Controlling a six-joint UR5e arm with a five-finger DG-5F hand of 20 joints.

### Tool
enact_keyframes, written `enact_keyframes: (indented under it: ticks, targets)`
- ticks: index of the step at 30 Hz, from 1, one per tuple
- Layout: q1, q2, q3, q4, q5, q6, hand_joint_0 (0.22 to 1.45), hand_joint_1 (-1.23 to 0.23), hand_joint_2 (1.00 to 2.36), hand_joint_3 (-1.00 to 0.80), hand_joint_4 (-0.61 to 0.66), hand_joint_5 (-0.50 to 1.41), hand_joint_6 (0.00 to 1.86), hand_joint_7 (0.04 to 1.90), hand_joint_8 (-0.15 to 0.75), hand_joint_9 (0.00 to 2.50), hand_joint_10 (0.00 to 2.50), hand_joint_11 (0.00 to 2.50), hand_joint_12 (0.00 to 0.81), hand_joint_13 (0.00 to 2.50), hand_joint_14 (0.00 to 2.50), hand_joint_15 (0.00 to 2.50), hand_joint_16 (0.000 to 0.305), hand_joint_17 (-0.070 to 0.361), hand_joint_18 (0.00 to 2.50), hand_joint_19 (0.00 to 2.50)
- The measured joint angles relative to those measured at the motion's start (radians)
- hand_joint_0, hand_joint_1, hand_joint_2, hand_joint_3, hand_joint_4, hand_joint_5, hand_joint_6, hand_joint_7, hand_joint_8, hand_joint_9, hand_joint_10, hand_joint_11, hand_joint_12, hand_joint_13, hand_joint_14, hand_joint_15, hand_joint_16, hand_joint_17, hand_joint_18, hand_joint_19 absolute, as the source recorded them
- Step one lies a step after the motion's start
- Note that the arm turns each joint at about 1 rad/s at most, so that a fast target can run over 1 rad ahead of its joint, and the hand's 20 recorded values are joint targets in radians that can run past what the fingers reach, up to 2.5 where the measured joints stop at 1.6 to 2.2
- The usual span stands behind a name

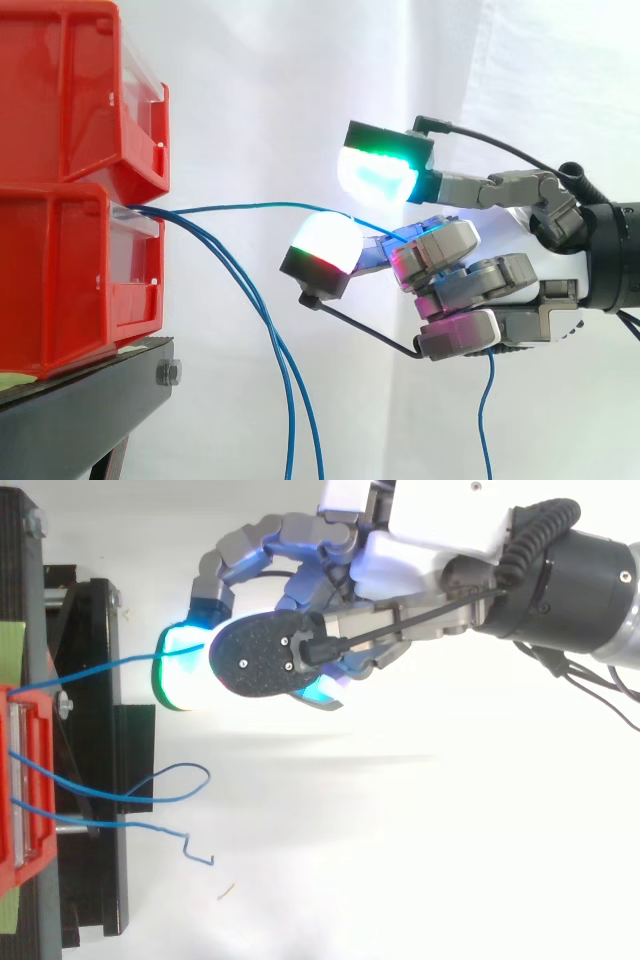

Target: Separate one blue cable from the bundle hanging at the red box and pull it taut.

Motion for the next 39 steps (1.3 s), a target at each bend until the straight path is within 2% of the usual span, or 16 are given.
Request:
enact_keyframes:
  ticks: [5,6,10,14,17,18,21,25,30,39]
  targets:
    - [0.0,0.0,-0.013,0.003,0.001,-0.003,0.66,-0.63,1.01,-0.18,0.23,-0.16,0.73,0.87,0.366,1.09,0.67,1.22,0.38,1.34,1.54,1.13,0.054,0.122,1.33,1.06]
    - [-0.001,0.0,-0.015,0.004,0.001,-0.004,0.63,-0.61,1.01,-0.28,0.22,-0.16,0.72,0.9,0.352,1.09,0.59,1.27,0.365,1.32,1.52,1.17,0.051,0.115,1.29,1.1]
    - [-0.002,0.0,-0.017,0.003,0.002,-0.007,0.61,-0.49,1.01,-0.38,0.21,-0.16,0.7,0.92,0.343,1.09,0.52,1.32,0.35,1.3,1.57,1.17,0.048,0.109,1.27,1.12]
    - [-0.004,0.0,-0.018,-0.002,0.017,-0.023,0.64,-0.43,1.01,-0.31,0.2,-0.14,0.58,1.09,0.34,1.09,0.49,1.32,0.347,1.3,1.72,1.09,0.047,0.107,1.29,1.13]
    - [-0.005,0.0,-0.018,-0.009,0.036,-0.033,0.65,-0.44,1.01,-0.29,0.21,-0.13,0.55,1.12,0.34,1.09,0.47,1.33,0.339,1.3,1.81,1.05,0.047,0.106,1.3,1.14]
    - [-0.005,0.0,-0.017,-0.011,0.041,-0.036,0.66,-0.47,1.01,-0.25,0.21,-0.13,0.55,1.12,0.342,1.1,0.46,1.32,0.341,1.31,1.93,1.0,0.047,0.106,1.33,1.13]
    - [-0.005,0.0,-0.017,-0.015,0.051,-0.041,0.68,-0.53,1.01,-0.18,0.23,-0.13,0.55,1.11,0.35,1.11,0.52,1.28,0.35,1.32,2.03,0.96,0.047,0.107,1.36,1.14]
    - [-0.005,0.0,-0.017,-0.014,0.055,-0.055,0.69,-0.56,1.01,-0.16,0.23,-0.13,0.57,1.1,0.355,1.12,0.55,1.26,0.346,1.32,2.05,0.96,0.048,0.109,1.38,1.13]
    - [-0.005,0.0,-0.017,-0.007,0.055,-0.071,0.65,-0.55,1.01,-0.32,0.21,-0.13,0.57,1.1,0.341,1.11,0.49,1.31,0.344,1.31,2.04,0.99,0.046,0.103,1.36,1.15]
    - [0.006,0.0,-0.017,0.002,0.055,-0.089,0.61,-0.5,1.01,-0.42,0.23,-0.14,0.58,1.09,0.342,1.12,0.51,1.3,0.339,1.31,2.07,0.97,0.045,0.102,1.38,1.17]
